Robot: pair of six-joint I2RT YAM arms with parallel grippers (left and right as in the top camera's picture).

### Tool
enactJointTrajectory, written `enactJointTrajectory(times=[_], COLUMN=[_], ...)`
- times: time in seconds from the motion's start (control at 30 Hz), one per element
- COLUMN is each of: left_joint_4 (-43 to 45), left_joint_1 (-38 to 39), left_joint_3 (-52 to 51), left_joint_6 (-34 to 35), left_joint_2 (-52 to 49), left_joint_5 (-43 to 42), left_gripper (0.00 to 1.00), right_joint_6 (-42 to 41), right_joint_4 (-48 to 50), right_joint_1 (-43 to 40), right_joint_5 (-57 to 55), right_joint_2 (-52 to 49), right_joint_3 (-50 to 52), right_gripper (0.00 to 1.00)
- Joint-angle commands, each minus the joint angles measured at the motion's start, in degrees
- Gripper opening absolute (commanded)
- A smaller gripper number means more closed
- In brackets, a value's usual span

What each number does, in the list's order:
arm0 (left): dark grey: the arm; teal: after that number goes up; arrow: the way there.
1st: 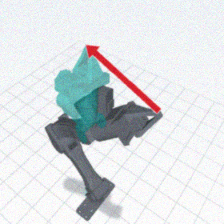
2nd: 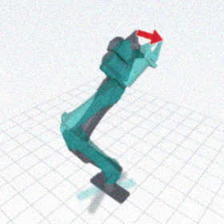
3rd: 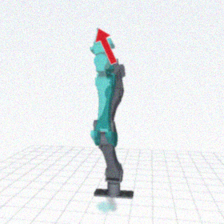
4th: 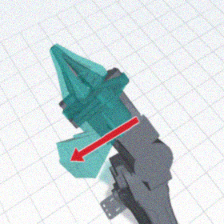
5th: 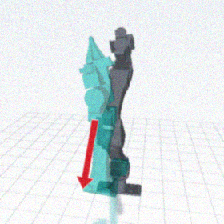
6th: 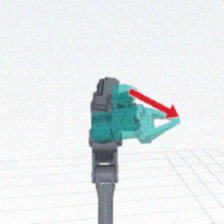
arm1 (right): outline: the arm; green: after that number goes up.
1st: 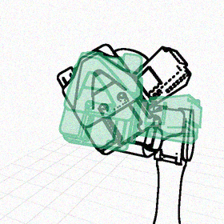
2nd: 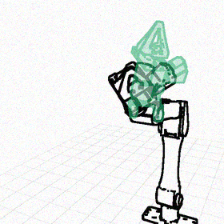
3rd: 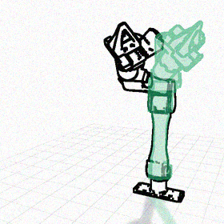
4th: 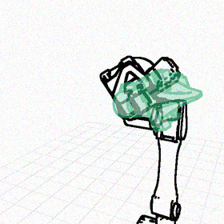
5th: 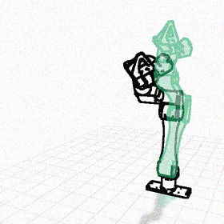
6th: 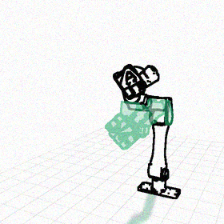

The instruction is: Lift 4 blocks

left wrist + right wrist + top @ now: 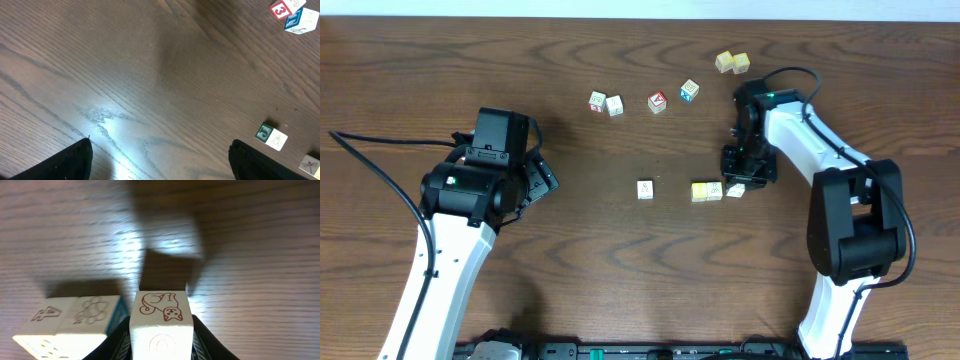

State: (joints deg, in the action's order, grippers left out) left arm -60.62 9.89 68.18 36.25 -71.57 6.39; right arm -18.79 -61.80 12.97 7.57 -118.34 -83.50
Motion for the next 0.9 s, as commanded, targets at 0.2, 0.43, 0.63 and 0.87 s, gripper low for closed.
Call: enactJointTrajectory(times=[0.2, 0.43, 0.63, 0.87], left_joint_4=[-0.2, -0.2, -0.2, -0.2], left_joint_1=[-0.2, -0.2, -0.2, -0.2], left_joint_3=[0.7, 0.7, 0.7, 0.7], left_joint_6=[0.7, 0.7, 0.7, 0.7], left_joint_2=[-0.2, -0.2, -0.2, -0.2], left_joint_5=[0.7, 0.7, 0.7, 0.7], left_gripper=[0.87, 0.87, 0.87, 0.87], right_joint_6=[0.9, 3.2, 4.3, 4.3], right_joint_4=[0.1, -2.0, -5.6, -9.0], right_joint_1=[0.5, -0.5, -1.6, -4.7], right_joint_5=[0.2, 0.5, 0.7, 0.7], right_joint_2=[-0.1, -0.1, -0.1, -0.1], right_joint_3=[0.4, -0.2, -3.7, -9.8], right_gripper=[0.33, 0.41, 0.41, 0.43])
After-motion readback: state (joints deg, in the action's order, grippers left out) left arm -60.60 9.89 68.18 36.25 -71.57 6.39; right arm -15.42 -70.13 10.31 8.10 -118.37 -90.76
